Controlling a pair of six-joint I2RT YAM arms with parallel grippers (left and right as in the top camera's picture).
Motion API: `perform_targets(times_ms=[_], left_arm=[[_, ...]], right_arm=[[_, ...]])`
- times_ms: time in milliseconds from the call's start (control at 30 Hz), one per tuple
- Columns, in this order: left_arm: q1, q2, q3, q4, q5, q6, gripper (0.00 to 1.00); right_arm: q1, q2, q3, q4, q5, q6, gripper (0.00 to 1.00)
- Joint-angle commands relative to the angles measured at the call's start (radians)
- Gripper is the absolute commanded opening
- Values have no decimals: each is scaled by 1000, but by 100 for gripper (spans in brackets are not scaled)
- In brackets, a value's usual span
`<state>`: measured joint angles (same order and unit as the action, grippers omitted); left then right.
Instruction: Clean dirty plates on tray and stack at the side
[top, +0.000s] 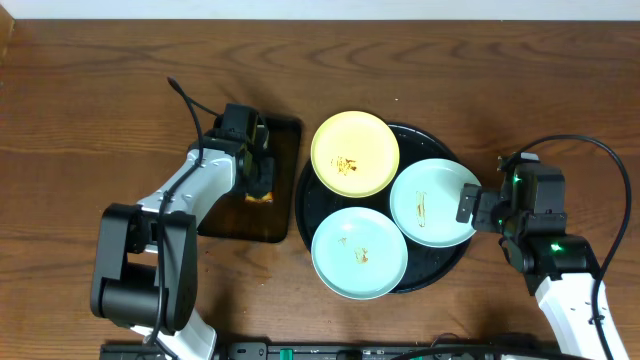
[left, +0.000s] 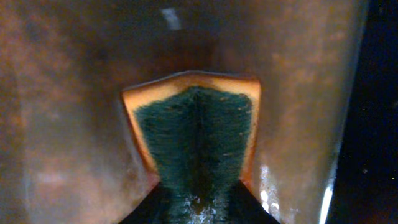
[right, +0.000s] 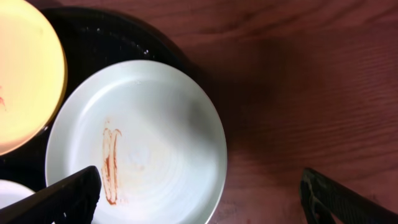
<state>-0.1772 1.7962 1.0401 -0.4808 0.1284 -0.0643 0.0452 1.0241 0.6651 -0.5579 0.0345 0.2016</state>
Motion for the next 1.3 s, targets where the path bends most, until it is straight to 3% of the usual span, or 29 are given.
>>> perform_targets(times_ms=[0, 167, 400, 700, 1033, 1267], left_arm=[[-1, 38, -27, -8, -9, -1, 9], [-1, 32, -26, -7, -9, -4, 7], [-1, -47, -25, -14, -9, -32, 8], [-1, -184, -26, -26, -9, -46, 8], [-1, -199, -26, -48, -9, -46, 8], [-1, -199, -26, -47, -9, -46, 8]], right_arm=[[6, 3, 22, -3, 6, 11, 99], [6, 37, 21, 1, 6, 11, 98], [6, 138, 21, 48, 6, 11, 86], [6, 303, 21, 161, 7, 11, 80], [6, 431, 21, 202, 37, 12, 73], [6, 444, 21, 203, 37, 11, 46]])
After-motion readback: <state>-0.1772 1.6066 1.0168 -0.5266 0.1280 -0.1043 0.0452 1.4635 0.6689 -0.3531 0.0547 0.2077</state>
